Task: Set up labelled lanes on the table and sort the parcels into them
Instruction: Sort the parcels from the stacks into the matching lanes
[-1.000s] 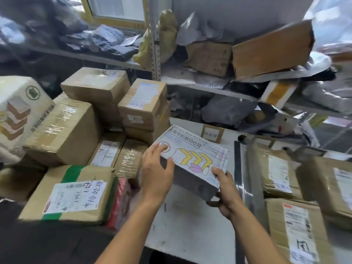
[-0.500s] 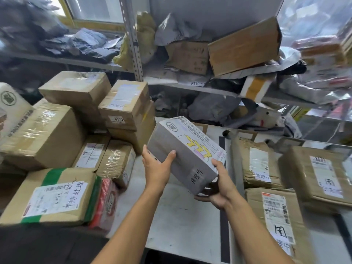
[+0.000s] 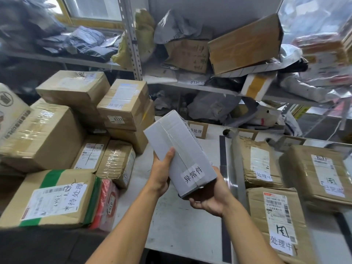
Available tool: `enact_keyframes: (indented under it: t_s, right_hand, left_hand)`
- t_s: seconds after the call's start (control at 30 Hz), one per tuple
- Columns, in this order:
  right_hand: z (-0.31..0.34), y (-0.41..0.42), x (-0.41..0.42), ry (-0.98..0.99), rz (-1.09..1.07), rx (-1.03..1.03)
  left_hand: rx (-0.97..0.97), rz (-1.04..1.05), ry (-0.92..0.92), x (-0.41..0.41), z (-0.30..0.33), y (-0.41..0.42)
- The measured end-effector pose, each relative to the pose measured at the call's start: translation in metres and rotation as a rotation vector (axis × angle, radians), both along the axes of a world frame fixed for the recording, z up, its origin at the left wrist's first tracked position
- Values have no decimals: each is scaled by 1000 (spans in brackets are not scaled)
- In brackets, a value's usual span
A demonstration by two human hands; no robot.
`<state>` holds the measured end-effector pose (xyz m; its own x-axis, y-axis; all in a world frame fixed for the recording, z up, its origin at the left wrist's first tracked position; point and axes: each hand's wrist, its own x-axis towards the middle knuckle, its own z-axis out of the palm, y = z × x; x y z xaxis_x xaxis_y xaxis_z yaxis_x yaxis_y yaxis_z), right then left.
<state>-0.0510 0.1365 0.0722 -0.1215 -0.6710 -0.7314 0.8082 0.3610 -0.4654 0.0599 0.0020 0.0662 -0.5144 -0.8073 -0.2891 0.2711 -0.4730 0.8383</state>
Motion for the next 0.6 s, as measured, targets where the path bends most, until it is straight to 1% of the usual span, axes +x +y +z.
enact_keyframes:
  t_s: [0.07,0.1,0.17,0.2,0.23,0.27,0.3,0.33,0.4,0.5,0.53,0.6]
  right_hand:
    - [4,0,0,65,51,32]
    - [7,-1,-1,136,81,62]
    - [14,-4,-4,341,106,150]
    - [17,-6,-6,480,68,178]
    - [20,-7,-11,622,25,159]
    - [24,-8,-15,718,-7,83]
    - [28,-9,-19,770,-13,-17]
    - [33,-9,-21,780,-4,-94]
    - [41,-5,-23,793,12,-178]
    - [42,3,-31,945,134,-230]
    - [40,6,-34,963,142,-225]
    - [35,13,-36,877,49,-252]
  left_hand:
    - [14,-1,27,-1,2,-2]
    - [31,-3,40,-1,3,-3]
    - [61,3,56,-2,4,-6]
    - [70,7,61,-1,4,-7]
    - [72,6,63,-2,5,-7]
    - [69,-1,64,-4,7,-7]
    - [64,-12,65,-6,9,-7]
    - [58,-19,65,-8,12,-6]
    - [47,-16,56,-15,20,-4]
    - [20,-2,47,-22,31,-3]
    - [10,-1,43,-25,34,-2]
    - [-20,-13,14,-31,42,4]
